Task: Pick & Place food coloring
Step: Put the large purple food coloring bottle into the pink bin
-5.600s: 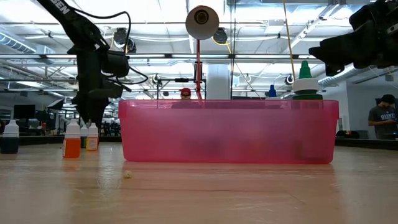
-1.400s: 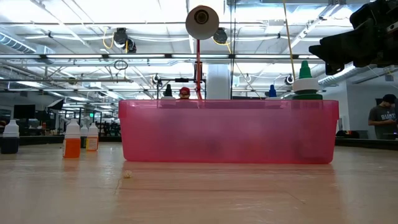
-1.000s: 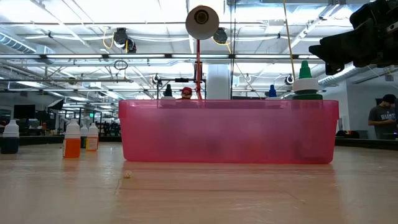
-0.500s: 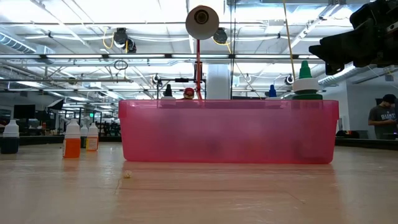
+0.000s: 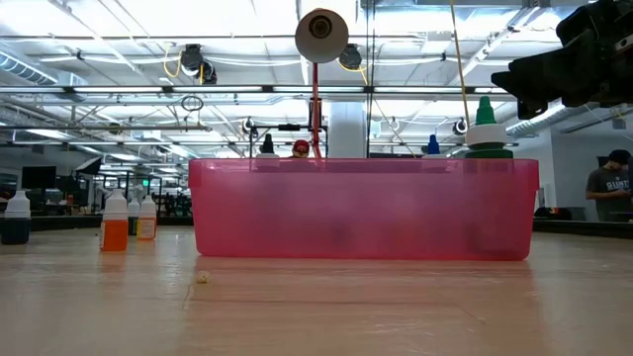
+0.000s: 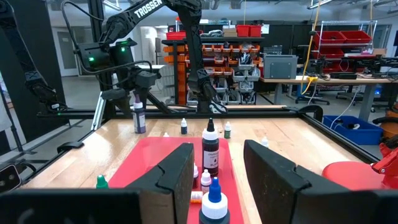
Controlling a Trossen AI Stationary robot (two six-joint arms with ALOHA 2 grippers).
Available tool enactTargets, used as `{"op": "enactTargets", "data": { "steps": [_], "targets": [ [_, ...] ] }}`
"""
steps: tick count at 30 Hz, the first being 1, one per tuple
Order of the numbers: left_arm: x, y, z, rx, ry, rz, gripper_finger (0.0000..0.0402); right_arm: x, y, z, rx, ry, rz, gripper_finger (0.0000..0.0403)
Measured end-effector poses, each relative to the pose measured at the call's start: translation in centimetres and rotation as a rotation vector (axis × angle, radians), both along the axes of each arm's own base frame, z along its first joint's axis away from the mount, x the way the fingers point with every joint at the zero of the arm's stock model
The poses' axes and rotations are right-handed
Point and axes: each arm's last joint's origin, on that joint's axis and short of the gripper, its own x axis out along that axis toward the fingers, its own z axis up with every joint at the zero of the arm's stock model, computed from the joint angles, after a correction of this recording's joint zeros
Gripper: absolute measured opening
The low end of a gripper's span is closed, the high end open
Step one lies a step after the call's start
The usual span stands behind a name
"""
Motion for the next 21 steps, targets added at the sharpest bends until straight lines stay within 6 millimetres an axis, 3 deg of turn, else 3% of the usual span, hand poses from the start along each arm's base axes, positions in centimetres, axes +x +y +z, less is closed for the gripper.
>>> {"op": "enactTargets", "data": {
  "steps": [5,17,21],
  "targets": [
    [0.00,0.00,0.00,-0.001,0.001,-0.004,0.0335,0.00,0.00,0.00,0.000,0.000,0.000,0.0130],
    [0.05,-0.08,-0.05,-0.010,-0.006,0.016,0.0160,0.00,0.00,0.00,0.000,0.000,0.000,0.0130],
    [-0.17,0.11,-0.33,-0.014,0.017,0.022,0.0150,0.00,0.00,0.00,0.000,0.000,0.000,0.0130]
  ]
}}
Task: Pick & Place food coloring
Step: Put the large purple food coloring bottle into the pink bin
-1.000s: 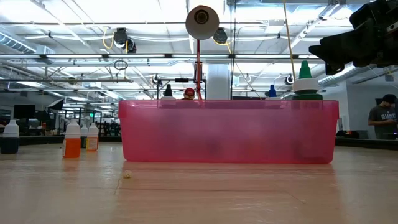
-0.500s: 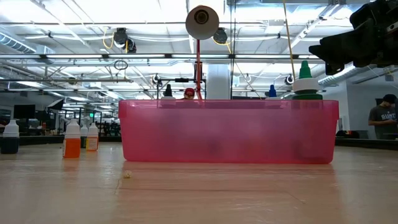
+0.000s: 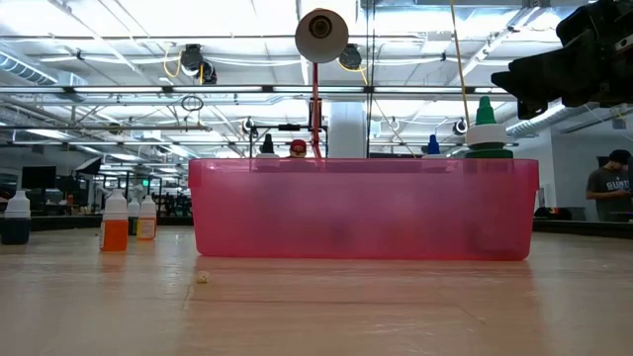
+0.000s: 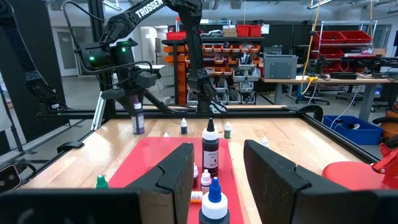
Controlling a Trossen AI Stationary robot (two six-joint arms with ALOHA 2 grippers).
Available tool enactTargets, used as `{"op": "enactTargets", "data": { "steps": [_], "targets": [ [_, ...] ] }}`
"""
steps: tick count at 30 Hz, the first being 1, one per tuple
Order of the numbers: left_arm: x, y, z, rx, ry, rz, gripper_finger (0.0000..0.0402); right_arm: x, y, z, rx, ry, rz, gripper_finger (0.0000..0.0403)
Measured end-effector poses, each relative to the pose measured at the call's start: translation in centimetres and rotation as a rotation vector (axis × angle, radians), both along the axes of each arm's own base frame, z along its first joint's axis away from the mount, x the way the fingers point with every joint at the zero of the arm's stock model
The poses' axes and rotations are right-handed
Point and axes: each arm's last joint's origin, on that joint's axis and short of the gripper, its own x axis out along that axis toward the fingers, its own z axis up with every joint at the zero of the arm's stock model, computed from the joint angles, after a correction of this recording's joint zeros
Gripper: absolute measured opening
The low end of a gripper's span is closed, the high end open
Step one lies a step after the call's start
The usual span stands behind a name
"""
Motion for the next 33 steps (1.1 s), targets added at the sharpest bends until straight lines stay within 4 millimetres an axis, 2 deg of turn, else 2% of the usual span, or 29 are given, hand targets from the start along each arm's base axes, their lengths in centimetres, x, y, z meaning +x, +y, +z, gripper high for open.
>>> {"op": "enactTargets", "data": {
  "steps": [6,11,14,19,23,29,33],
  "targets": [
    [0.6,-0.1,0.6,0.066,-0.067,-0.145,0.0150,0.0,0.0,0.0,0.000,0.000,0.000,0.0130],
    [2.6,0.1,4.1,0.150,-0.211,-0.234,0.0150,0.0,0.0,0.0,0.000,0.000,0.000,0.0130],
    [4.3,0.6,6.9,0.175,-0.268,-0.293,0.0150,0.0,0.0,0.0,0.000,0.000,0.000,0.0130],
    [7.5,3.3,11.2,0.188,-0.311,-0.350,0.0150,0.0,0.0,0.0,0.000,0.000,0.000,0.0130],
    [10.5,6.8,13.1,0.160,-0.324,-0.372,0.0150,0.0,0.0,0.0,0.000,0.000,0.000,0.0130],
    [14.9,11.2,12.3,0.151,-0.336,-0.450,0.0150,0.0,0.0,0.0,0.000,0.000,0.000,0.0130],
    [17.3,12.4,10.0,0.119,-0.290,-0.508,0.0150,0.0,0.0,0.0,0.000,0.001,0.000,0.0130]
  ]
}}
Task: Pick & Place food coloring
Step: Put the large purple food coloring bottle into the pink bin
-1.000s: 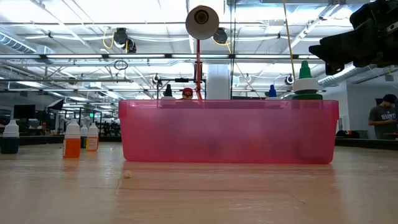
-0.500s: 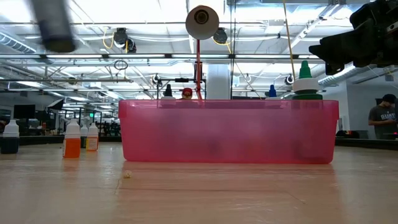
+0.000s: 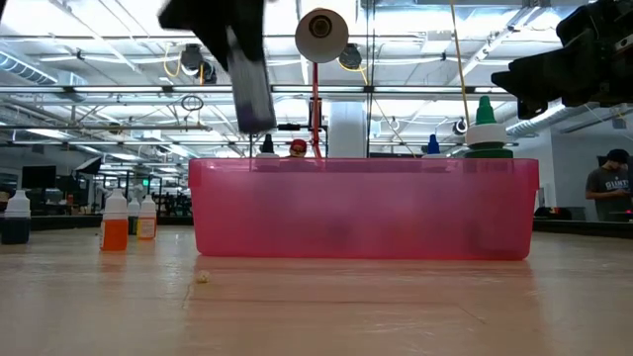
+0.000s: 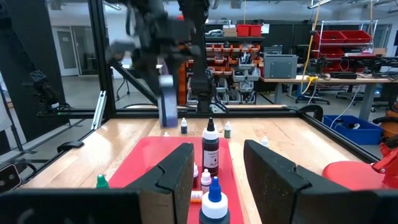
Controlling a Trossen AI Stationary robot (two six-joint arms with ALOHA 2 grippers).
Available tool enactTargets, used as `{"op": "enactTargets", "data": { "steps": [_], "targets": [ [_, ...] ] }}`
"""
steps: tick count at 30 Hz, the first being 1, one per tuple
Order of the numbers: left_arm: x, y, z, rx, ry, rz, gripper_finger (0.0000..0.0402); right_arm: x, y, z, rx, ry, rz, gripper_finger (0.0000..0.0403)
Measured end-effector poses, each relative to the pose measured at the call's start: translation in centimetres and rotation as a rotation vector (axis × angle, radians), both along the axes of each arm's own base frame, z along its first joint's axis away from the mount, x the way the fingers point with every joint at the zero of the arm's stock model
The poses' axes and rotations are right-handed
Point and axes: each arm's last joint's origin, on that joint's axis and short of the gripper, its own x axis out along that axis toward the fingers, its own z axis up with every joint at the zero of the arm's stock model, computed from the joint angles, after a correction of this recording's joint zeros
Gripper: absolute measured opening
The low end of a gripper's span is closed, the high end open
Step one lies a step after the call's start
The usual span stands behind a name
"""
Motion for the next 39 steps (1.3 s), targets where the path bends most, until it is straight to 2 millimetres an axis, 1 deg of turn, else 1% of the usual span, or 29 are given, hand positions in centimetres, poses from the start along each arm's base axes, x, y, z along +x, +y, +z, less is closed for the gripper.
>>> {"op": "enactTargets", "data": {
  "steps": [4,7,10,13,17,19,28,35,39],
  "targets": [
    [1.8,0.0,-3.0,-0.026,0.090,-0.055,0.0150,0.0,0.0,0.0,0.000,-0.003,0.000,0.0130],
    [2.6,-0.3,-5.0,-0.019,0.152,-0.086,0.0150,0.0,0.0,0.0,0.000,-0.003,0.000,0.0130],
    [3.1,-0.7,-6.6,-0.035,0.201,-0.100,0.0150,0.0,0.0,0.0,0.000,-0.001,0.000,0.0130],
    [3.3,-1.2,-7.7,-0.054,0.239,-0.113,0.0150,0.0,0.0,0.0,0.000,0.001,0.000,0.0130],
    [3.4,-1.7,-8.7,-0.056,0.276,-0.124,0.0150,0.0,0.0,0.0,0.000,0.000,0.000,0.0130],
    [3.4,-1.8,-8.9,-0.062,0.284,-0.124,0.0151,0.0,0.0,0.0,0.000,0.001,0.000,0.0130],
    [3.2,-2.3,-8.9,-0.072,0.276,-0.087,0.0182,0.0,0.0,0.0,0.000,0.000,0.000,0.0130],
    [3.2,-2.3,-8.9,-0.085,0.279,-0.100,0.0185,0.0,0.0,0.0,0.000,0.000,0.000,0.0130],
    [3.2,-2.3,-8.2,-0.098,0.254,-0.102,0.0192,0.0,0.0,0.0,0.000,0.000,0.000,0.0130]
  ]
}}
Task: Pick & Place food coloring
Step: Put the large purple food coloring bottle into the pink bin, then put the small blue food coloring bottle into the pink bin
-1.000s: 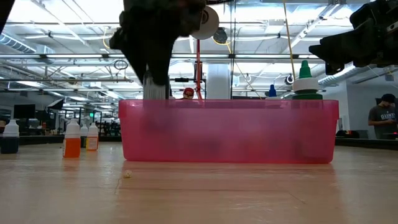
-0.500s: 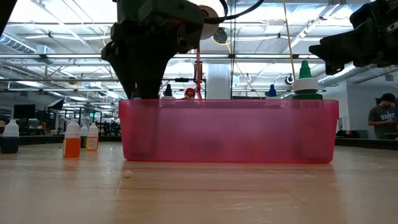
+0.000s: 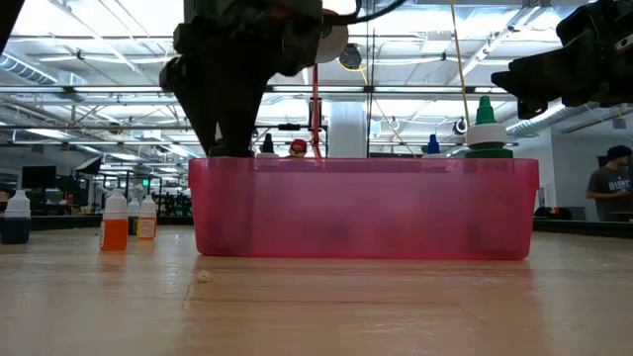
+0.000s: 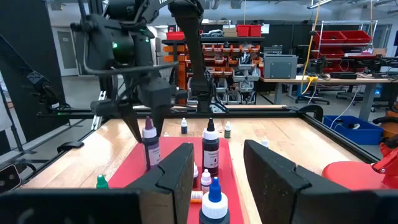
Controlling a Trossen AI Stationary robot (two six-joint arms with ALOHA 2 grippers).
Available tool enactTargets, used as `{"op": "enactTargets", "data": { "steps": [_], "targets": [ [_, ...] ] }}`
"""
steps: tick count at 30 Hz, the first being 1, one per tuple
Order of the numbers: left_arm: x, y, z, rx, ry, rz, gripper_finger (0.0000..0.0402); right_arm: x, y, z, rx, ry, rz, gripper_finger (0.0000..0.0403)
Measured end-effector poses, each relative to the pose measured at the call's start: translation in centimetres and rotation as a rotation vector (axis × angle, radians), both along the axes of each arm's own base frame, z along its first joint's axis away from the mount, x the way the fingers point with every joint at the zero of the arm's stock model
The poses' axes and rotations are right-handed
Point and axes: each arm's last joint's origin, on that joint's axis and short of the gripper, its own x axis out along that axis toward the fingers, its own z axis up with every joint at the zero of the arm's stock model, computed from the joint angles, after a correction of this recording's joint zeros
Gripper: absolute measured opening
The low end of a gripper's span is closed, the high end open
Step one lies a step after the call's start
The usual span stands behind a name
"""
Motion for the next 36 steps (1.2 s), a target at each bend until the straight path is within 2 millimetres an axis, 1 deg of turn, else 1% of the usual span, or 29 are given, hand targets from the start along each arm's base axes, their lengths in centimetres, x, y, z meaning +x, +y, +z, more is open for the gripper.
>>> {"op": "enactTargets", "data": {
  "steps": [6,10,15,17,19,22,24,26,29,31,33,36],
  "targets": [
    [-0.5,0.0,1.8,0.000,-0.064,0.014,0.0206,0.0,0.0,0.0,0.000,-0.001,0.000,0.0130],
    [-1.5,0.7,4.1,0.026,-0.107,0.014,0.0213,0.0,0.0,0.0,0.000,0.002,-0.001,0.0130],
    [-3.7,3.4,7.7,0.179,-0.151,0.074,0.0216,0.0,0.0,-0.1,0.000,0.007,0.000,0.0130],
    [-4.5,4.7,8.9,0.227,-0.151,0.087,0.0216,0.0,0.0,0.0,0.000,0.006,0.000,0.0130],
    [-5.0,6.3,9.8,0.234,-0.148,0.109,0.0216,0.1,0.0,-0.1,0.000,0.006,0.000,0.0130],
    [-5.3,9.5,10.6,0.249,-0.144,0.180,0.0223,0.0,0.0,-0.1,0.000,0.007,0.000,0.0130],
    [-5.3,11.5,10.6,0.263,-0.123,0.211,0.0236,0.1,0.0,-0.1,0.000,0.006,0.000,0.0130],
    [-5.4,13.5,10.2,0.282,-0.088,0.204,0.0253,0.0,0.0,0.0,0.000,0.006,-0.001,0.0130],
    [-5.6,16.9,9.1,0.283,-0.037,0.198,0.0282,0.0,0.0,0.0,0.000,0.006,0.000,0.0130],
    [-5.8,18.9,8.1,0.239,-0.015,0.201,0.0297,0.0,0.0,0.0,0.000,0.006,-0.001,0.0130],
    [-6.1,20.5,7.2,0.190,-0.003,0.205,0.0309,0.0,0.0,0.0,0.000,0.006,-0.001,0.0130],
    [-6.4,22.2,5.4,0.131,-0.017,0.205,0.0318,0.0,0.0,-0.1,0.000,0.007,0.000,0.0130]
  ]
}}
